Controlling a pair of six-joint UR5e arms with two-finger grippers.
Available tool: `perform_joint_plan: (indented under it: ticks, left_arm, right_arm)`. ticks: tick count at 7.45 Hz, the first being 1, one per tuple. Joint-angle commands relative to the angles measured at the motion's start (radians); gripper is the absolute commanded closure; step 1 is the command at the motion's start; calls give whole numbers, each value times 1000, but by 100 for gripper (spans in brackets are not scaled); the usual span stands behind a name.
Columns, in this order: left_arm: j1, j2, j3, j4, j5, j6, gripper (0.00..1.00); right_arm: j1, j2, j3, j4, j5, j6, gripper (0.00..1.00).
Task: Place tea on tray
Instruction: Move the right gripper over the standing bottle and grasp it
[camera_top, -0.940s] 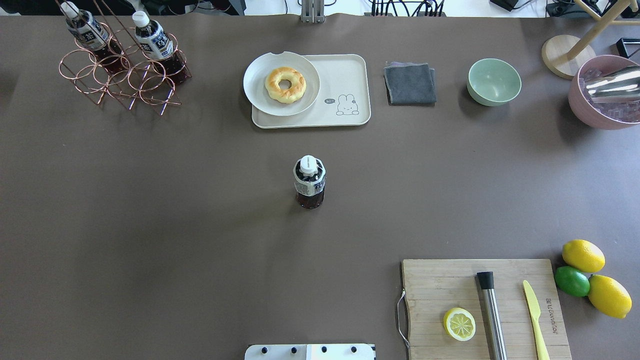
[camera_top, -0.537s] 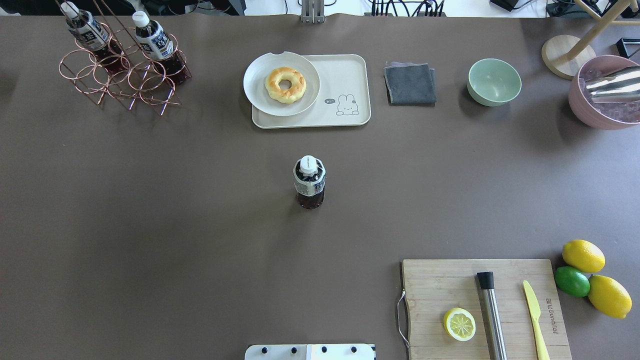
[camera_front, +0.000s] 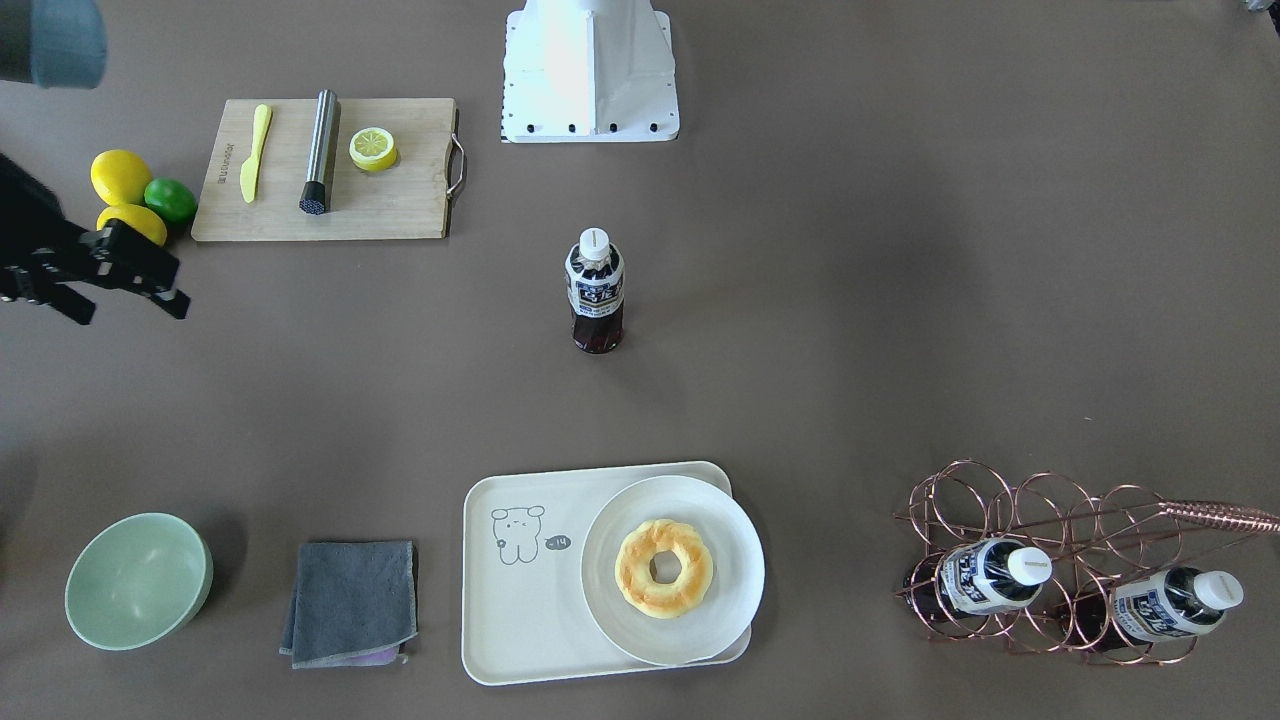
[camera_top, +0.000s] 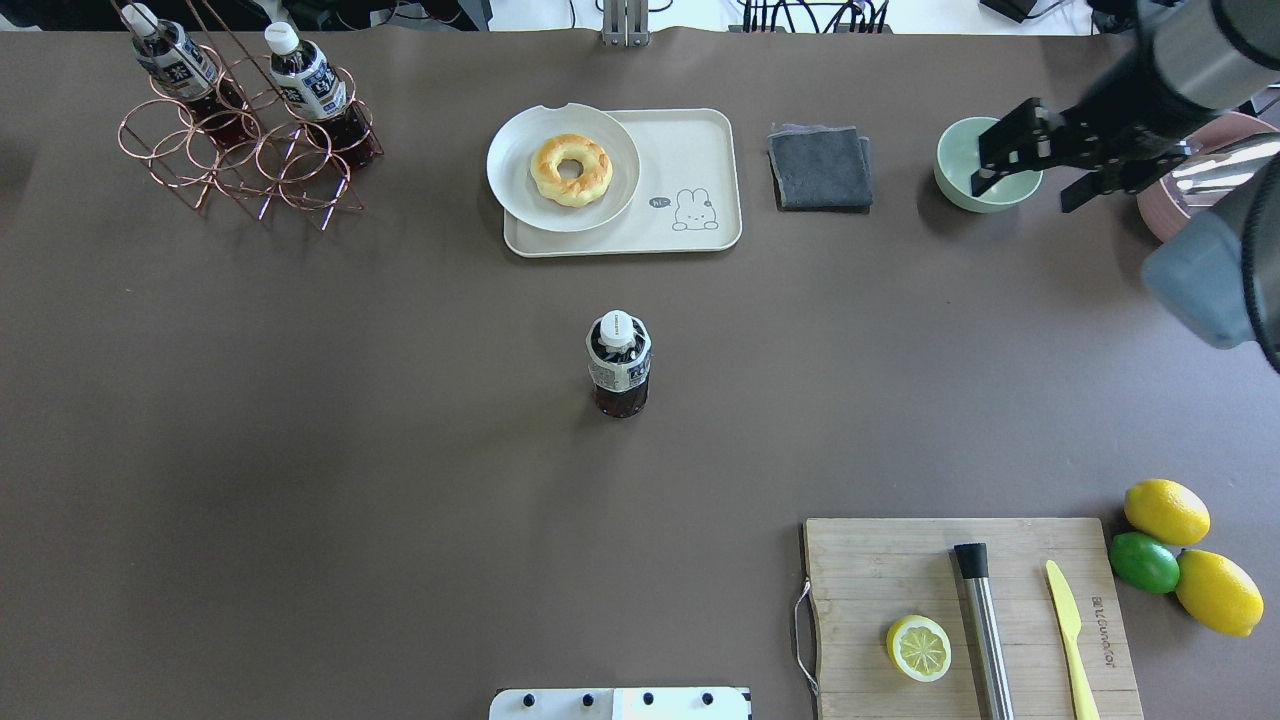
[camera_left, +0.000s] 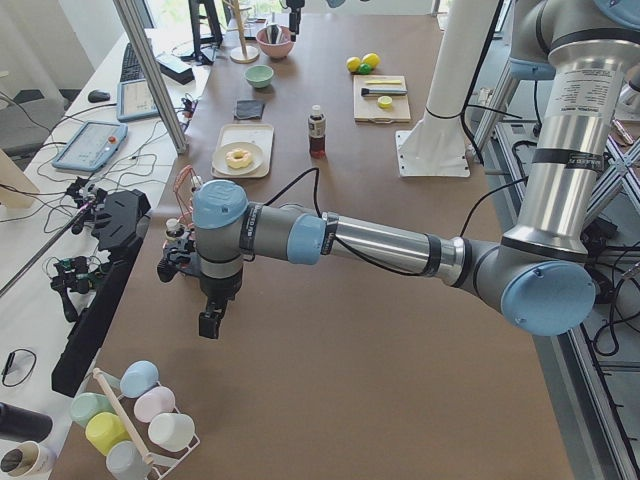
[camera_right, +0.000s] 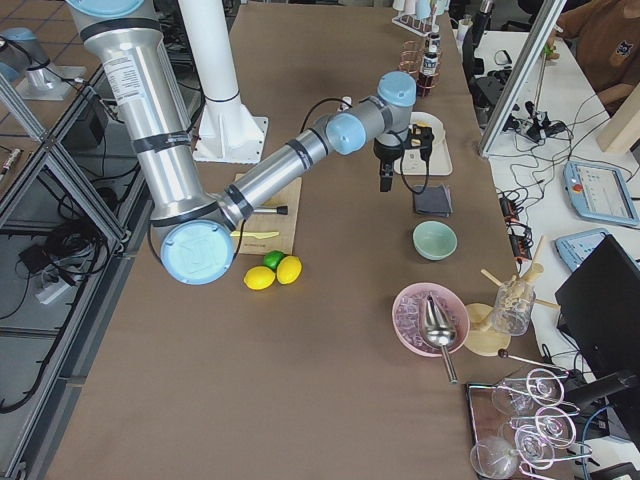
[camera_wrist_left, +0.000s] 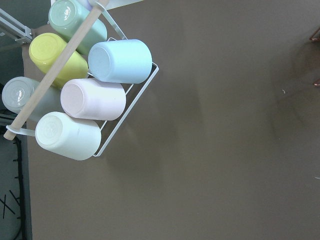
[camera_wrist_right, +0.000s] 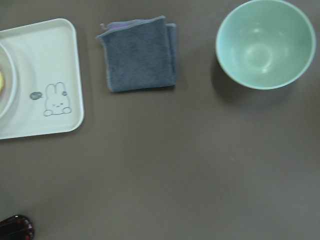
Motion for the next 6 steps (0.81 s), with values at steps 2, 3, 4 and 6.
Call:
perform_joint_plan:
  ticks: [2,3,4,6]
  left_arm:
    - [-13,8,0,-2,-7,2,2]
    - [-13,9,1,-1,-7,2,2]
    - [-15,9,1,-1,-7,2,2]
    - [-15,11,6,1,-27,2,2]
  right_arm:
    - [-248,248,19,-4,-132,287,0]
    - [-300,319,21,-44,-179,351,0]
    - [-354,412,22,-193,-237,358,0]
    - [-470,488,19,-302,-377,348,0]
